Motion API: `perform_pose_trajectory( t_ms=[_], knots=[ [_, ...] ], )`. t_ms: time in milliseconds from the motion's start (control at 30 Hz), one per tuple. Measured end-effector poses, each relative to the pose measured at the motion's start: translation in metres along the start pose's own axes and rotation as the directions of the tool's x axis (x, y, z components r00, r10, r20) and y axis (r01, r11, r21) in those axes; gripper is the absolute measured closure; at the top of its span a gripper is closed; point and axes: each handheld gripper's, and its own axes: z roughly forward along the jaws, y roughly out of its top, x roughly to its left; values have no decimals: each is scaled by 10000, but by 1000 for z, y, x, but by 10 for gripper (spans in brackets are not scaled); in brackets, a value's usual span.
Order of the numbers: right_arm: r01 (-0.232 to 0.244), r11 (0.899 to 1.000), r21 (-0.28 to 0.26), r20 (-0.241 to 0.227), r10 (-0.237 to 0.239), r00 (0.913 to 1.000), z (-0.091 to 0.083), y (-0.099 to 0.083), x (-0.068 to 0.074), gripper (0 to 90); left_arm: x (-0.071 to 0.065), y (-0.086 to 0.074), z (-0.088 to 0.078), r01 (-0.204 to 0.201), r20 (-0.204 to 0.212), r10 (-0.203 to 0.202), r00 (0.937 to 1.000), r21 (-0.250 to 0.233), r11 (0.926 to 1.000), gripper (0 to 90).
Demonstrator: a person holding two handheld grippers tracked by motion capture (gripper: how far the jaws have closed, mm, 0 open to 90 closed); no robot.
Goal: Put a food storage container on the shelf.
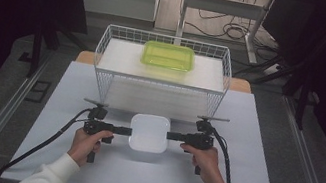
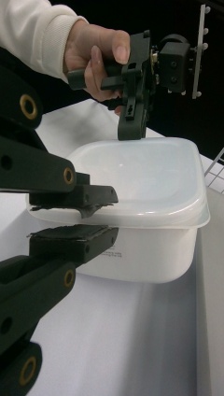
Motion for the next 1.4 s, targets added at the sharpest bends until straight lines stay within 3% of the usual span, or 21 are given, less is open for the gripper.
perform_pose_trajectory(
  t_ms=[300, 600, 900, 1100, 1267, 1400],
  knots=[
    [282, 9993, -238, -56, -284, 9996, -5, 1, 6, 794, -8, 2, -4, -436, -65, 435, 9990, -174, 9989, 794],
    [920, 9936, -655, -81, -928, 9957, -14, 1, 19, 795, -21, 4, -13, -945, -68, 943, 9955, -422, 9946, 794],
    [1596, 9812, -1086, 28, -1602, 9871, -28, 2, 38, 795, -41, 7, -24, -1638, -66, 1637, 9865, -683, 9841, 794],
    [2094, 9674, -1422, 189, -2089, 9778, -39, 2, 50, 795, -54, 10, -30, -2212, -173, 2205, 9752, -860, 9714, 795],
    [2321, 9613, -1482, 273, -2306, 9727, -42, 3, 57, 795, -57, 11, -34, -2281, -102, 2282, 9736, -918, 9693, 795],
    [2494, 9545, -1635, 231, -2490, 9682, -43, 5, 62, 795, -62, 14, -39, -2477, -148, 2475, 9688, -1016, 9635, 794]
  ],
)
